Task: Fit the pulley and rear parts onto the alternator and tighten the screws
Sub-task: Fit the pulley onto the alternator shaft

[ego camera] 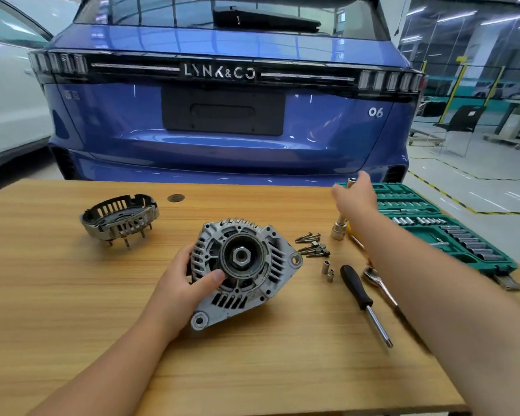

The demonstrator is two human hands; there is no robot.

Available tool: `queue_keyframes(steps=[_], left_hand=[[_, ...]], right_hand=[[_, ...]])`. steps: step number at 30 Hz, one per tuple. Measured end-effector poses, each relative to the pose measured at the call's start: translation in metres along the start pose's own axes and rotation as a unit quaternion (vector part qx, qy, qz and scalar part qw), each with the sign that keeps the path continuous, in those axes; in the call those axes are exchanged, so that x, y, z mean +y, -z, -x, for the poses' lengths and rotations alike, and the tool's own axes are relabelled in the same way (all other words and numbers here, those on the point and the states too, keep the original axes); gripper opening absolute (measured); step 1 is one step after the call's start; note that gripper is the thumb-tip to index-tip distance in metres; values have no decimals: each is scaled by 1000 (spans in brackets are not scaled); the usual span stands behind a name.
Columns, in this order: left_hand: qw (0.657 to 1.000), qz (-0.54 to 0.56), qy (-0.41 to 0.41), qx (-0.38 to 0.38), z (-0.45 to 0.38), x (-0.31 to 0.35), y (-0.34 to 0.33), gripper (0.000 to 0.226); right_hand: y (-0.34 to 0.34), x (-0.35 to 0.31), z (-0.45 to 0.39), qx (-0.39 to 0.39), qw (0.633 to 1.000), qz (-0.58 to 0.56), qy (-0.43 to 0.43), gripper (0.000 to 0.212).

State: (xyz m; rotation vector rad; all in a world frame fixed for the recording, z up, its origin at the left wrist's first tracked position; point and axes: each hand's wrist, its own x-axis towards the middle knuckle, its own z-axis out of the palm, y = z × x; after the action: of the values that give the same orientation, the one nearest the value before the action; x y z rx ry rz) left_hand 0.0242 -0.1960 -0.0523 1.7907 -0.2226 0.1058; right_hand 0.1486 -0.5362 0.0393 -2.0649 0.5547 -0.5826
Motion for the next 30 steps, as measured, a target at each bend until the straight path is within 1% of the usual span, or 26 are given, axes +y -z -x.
queue_keyframes(steps=[2,4,6,7,9,11,14,17,19,22,24,26,28,30], left_hand=[[1000,9,5,-4,1,1,-1,79],[1000,8,5,-5,1,3,-2,72],[1000,2,3,-6,2,4,-2,70],[1000,1,3,-6,2,3,-2,72],[1000,3,8,-5,2,3,-1,81],[1000,3,9,-5,2,4,0,83],[1000,0,7,-2,5,9,0,83],[1000,-27,2,7,10,15,-1,95],[997,-71,-5,26,13,19,-2,107],[985,-156,-63,46,17,30,-2,110],[966,-227,-124,17,16,43,-2,114],[948,-274,-159,-22,12,56,-4,113],[941,-291,-165,-45,4,67,-7,107],[945,-283,-156,-57,-1,72,-10,100]], right_hand=[[7,-3,-7,-9,995,81,50,43],[12,-6,-6,-15,974,200,102,24],[16,-10,6,-22,949,278,149,17],[20,-12,14,-24,941,291,170,17],[30,-23,35,-10,935,276,222,18],[45,-40,63,19,925,240,295,18],[70,-73,120,38,894,162,416,16],[93,-97,183,41,869,71,487,11],[104,-105,217,40,864,19,502,8],[112,-103,251,14,870,-31,492,6],[110,-94,262,-12,871,-33,489,6],[104,-85,268,-25,868,-26,495,6],[95,-77,270,-29,863,-29,504,8],[87,-72,269,-30,854,-36,519,9]])
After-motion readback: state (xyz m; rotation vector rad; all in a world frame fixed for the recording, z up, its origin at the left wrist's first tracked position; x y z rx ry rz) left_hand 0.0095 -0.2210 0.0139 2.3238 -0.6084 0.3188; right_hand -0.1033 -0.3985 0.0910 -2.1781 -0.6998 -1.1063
